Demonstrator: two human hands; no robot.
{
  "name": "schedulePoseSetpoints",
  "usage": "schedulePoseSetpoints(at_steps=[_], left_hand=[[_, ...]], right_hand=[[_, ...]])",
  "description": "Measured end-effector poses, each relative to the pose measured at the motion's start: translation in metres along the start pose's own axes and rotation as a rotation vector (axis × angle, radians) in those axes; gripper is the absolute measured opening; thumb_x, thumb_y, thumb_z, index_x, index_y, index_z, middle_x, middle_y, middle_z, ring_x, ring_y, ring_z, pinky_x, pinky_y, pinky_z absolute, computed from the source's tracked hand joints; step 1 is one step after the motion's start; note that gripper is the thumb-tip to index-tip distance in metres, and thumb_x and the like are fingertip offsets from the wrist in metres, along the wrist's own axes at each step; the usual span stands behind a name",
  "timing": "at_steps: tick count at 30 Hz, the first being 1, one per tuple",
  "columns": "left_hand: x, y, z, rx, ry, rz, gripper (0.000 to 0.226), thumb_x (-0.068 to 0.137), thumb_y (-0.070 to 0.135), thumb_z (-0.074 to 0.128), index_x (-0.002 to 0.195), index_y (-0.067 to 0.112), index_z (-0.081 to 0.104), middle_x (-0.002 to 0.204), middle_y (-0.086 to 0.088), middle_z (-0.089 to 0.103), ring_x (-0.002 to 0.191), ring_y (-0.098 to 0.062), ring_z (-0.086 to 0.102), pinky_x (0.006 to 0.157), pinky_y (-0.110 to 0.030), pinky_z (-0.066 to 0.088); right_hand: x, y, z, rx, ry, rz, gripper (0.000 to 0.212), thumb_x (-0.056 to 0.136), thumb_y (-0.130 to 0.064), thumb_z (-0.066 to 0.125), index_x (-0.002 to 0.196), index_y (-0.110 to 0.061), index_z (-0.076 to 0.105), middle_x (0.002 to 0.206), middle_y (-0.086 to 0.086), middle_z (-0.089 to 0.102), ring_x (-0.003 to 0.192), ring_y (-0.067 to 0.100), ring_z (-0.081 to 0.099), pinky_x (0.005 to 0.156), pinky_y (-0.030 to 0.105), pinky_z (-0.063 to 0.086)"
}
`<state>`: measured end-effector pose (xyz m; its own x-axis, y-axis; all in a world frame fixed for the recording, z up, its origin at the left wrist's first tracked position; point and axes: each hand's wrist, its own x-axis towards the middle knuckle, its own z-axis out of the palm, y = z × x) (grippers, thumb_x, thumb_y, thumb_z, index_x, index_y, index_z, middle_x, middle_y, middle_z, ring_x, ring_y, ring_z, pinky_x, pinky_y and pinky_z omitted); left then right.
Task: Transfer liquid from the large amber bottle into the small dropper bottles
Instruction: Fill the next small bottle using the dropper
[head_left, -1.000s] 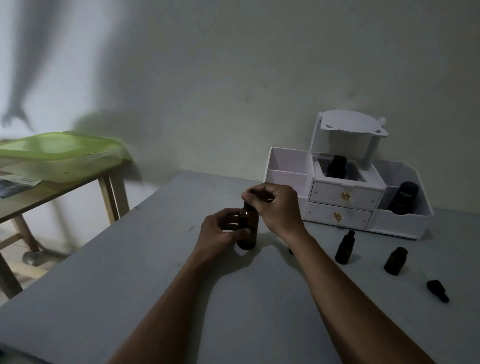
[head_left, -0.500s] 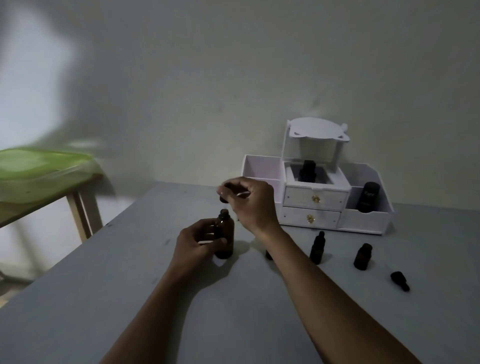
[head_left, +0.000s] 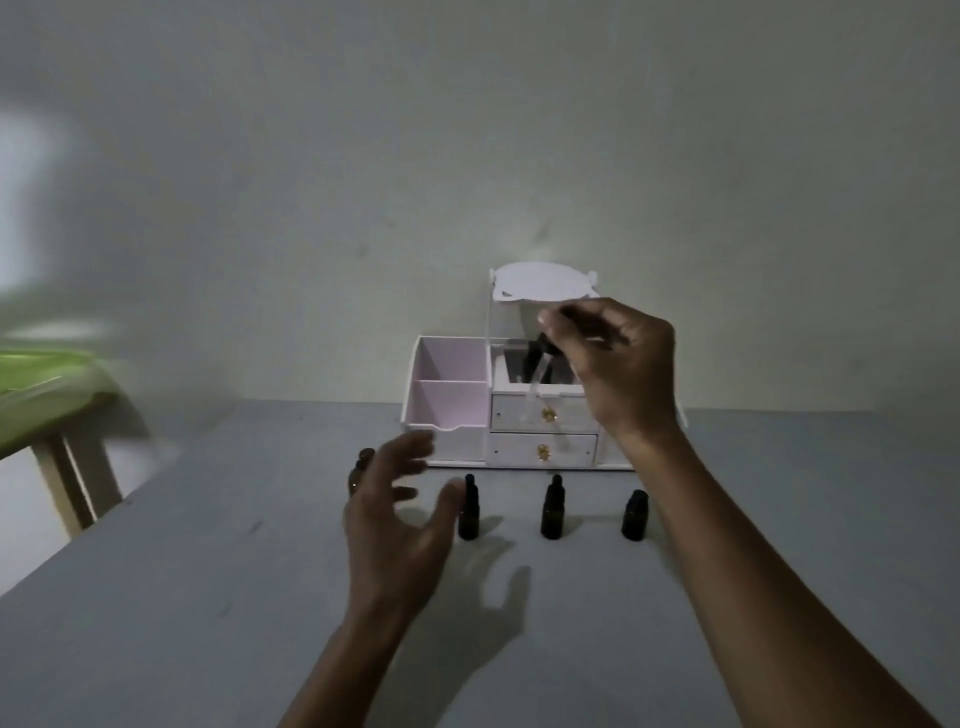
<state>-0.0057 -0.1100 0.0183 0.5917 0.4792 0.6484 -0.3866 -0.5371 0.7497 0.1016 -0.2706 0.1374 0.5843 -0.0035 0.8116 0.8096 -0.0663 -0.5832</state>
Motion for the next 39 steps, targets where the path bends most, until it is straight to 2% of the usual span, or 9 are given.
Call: schedulePoseSetpoints(at_steps=[2, 5, 9, 11, 18, 25, 30, 34, 39], left_hand=[[-0.010, 0.013, 0.024, -0.031, -0.143, -0.041, 0.041, 0.081, 0.021, 0.078, 0.115, 0.035, 0.060, 0.111, 0.018, 0.064, 0.101, 0.002, 0.062, 0.077, -0.016, 0.052], [-0.027, 0.032, 0.077, -0.063, -0.349, -0.103, 0.038, 0.083, 0.027, 0.077, 0.115, 0.038, 0.060, 0.110, 0.019, 0.065, 0.100, 0.003, 0.062, 0.081, -0.018, 0.054], [-0.038, 0.029, 0.118, -0.086, -0.437, -0.166, 0.040, 0.082, 0.031, 0.078, 0.119, 0.038, 0.061, 0.111, 0.018, 0.066, 0.096, 0.004, 0.062, 0.080, -0.013, 0.053], [-0.041, 0.026, 0.142, -0.068, -0.482, -0.220, 0.046, 0.083, 0.031, 0.077, 0.125, 0.034, 0.060, 0.116, 0.017, 0.063, 0.098, 0.002, 0.060, 0.078, -0.012, 0.051], [-0.037, 0.005, 0.188, 0.029, -0.518, -0.273, 0.066, 0.084, 0.027, 0.077, 0.143, 0.023, 0.048, 0.136, 0.005, 0.056, 0.106, -0.004, 0.054, 0.084, -0.013, 0.044], [-0.029, -0.004, 0.198, 0.039, -0.525, -0.272, 0.051, 0.080, 0.022, 0.080, 0.128, 0.017, 0.064, 0.112, 0.002, 0.073, 0.095, -0.007, 0.068, 0.085, -0.018, 0.053], [-0.031, -0.003, 0.196, 0.063, -0.535, -0.225, 0.040, 0.084, 0.016, 0.077, 0.123, 0.016, 0.068, 0.112, 0.002, 0.074, 0.092, 0.000, 0.066, 0.078, 0.000, 0.044], [-0.032, 0.001, 0.193, 0.067, -0.533, -0.215, 0.039, 0.085, 0.014, 0.076, 0.123, 0.014, 0.068, 0.114, 0.000, 0.073, 0.100, -0.005, 0.066, 0.089, -0.009, 0.046], [-0.033, 0.002, 0.192, 0.061, -0.537, -0.234, 0.039, 0.086, 0.014, 0.075, 0.124, 0.013, 0.068, 0.116, -0.001, 0.073, 0.098, -0.003, 0.064, 0.090, -0.011, 0.046]], right_hand=[[-0.006, 0.012, -0.025, -0.049, 0.002, 0.021, 0.012, 0.084, -0.019, 0.078, 0.089, -0.008, 0.078, 0.078, -0.001, 0.075, 0.072, 0.009, 0.073, 0.070, 0.020, 0.056], [-0.013, 0.034, -0.071, -0.107, 0.063, 0.085, 0.006, 0.083, -0.020, 0.079, 0.084, -0.014, 0.077, 0.076, -0.005, 0.075, 0.069, 0.006, 0.071, 0.068, 0.017, 0.055], [-0.023, 0.052, -0.093, -0.107, 0.101, 0.135, 0.005, 0.082, -0.014, 0.078, 0.087, -0.012, 0.077, 0.077, -0.001, 0.075, 0.066, 0.000, 0.069, 0.063, 0.012, 0.052], [-0.027, 0.063, -0.104, -0.113, 0.131, 0.158, 0.004, 0.082, -0.013, 0.078, 0.086, -0.012, 0.077, 0.077, -0.001, 0.075, 0.067, 0.002, 0.069, 0.065, 0.014, 0.053], [-0.034, 0.089, -0.115, -0.116, 0.181, 0.237, 0.009, 0.082, -0.016, 0.079, 0.088, -0.009, 0.078, 0.077, 0.002, 0.076, 0.074, 0.016, 0.073, 0.072, 0.029, 0.059], [-0.040, 0.098, -0.109, -0.168, 0.151, 0.234, 0.016, 0.081, -0.021, 0.080, 0.091, -0.007, 0.078, 0.079, 0.001, 0.076, 0.074, 0.009, 0.071, 0.070, 0.016, 0.054], [-0.041, 0.100, -0.110, -0.197, 0.151, 0.226, 0.020, 0.082, -0.023, 0.079, 0.092, -0.006, 0.078, 0.082, 0.004, 0.076, 0.077, 0.012, 0.072, 0.073, 0.020, 0.057], [-0.041, 0.100, -0.110, -0.201, 0.156, 0.224, 0.017, 0.082, -0.021, 0.079, 0.090, -0.006, 0.078, 0.079, 0.002, 0.076, 0.075, 0.011, 0.072, 0.072, 0.020, 0.057], [-0.041, 0.101, -0.109, -0.198, 0.165, 0.233, 0.014, 0.082, -0.021, 0.079, 0.088, -0.009, 0.078, 0.078, 0.001, 0.075, 0.075, 0.012, 0.072, 0.073, 0.023, 0.058]])
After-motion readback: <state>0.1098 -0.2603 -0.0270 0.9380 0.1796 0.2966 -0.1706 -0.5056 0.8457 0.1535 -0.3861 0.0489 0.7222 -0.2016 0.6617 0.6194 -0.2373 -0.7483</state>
